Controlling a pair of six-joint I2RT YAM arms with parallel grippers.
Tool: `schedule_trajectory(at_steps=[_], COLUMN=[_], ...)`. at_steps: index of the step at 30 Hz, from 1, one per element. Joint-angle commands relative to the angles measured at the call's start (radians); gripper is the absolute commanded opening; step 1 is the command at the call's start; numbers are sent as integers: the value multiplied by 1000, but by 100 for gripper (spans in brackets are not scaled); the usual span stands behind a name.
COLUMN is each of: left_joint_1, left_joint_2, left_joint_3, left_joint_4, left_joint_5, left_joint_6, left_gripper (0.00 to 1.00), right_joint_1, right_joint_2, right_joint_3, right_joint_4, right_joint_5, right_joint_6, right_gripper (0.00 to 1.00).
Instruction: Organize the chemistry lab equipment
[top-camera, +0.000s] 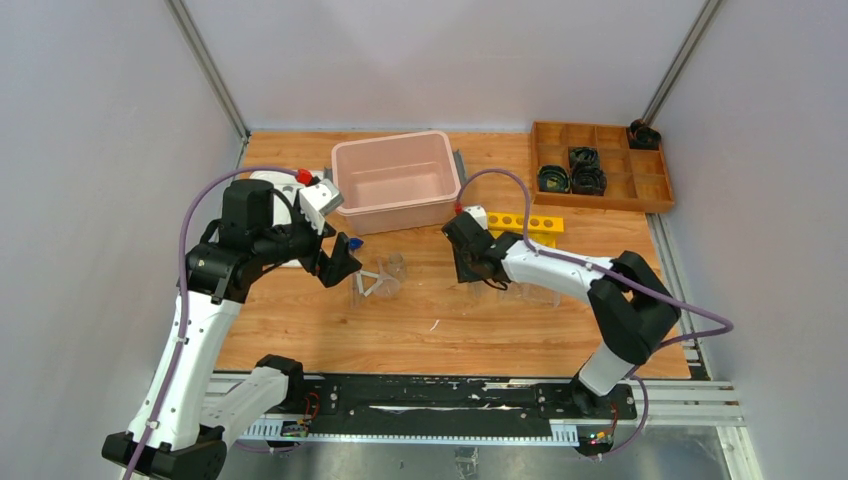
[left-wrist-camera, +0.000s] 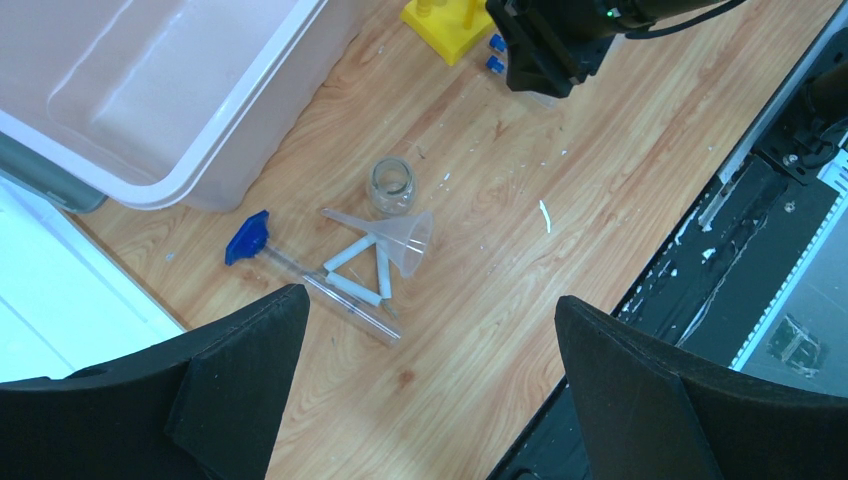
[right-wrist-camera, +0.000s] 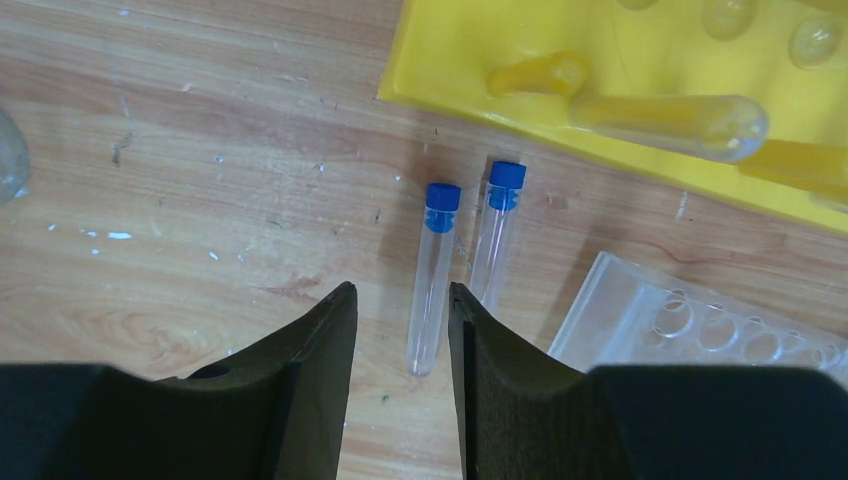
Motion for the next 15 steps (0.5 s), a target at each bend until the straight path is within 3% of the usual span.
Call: schedule_trajectory(at_steps=[1, 15], left_joint_1=[-5, -5], left_joint_2=[-10, -19], left_joint_3=[27, 22], left_joint_4=[5, 5], left_joint_5=[0, 0], left_joint_6=[-10, -6], left_gripper=[100, 100], right_joint_1=[-1, -8], right_joint_2=[59, 168], right_joint_3=[42, 60], right_joint_4=[14, 52], right_joint_5=[38, 31], right_joint_6=[4, 24], right_gripper=[42, 32])
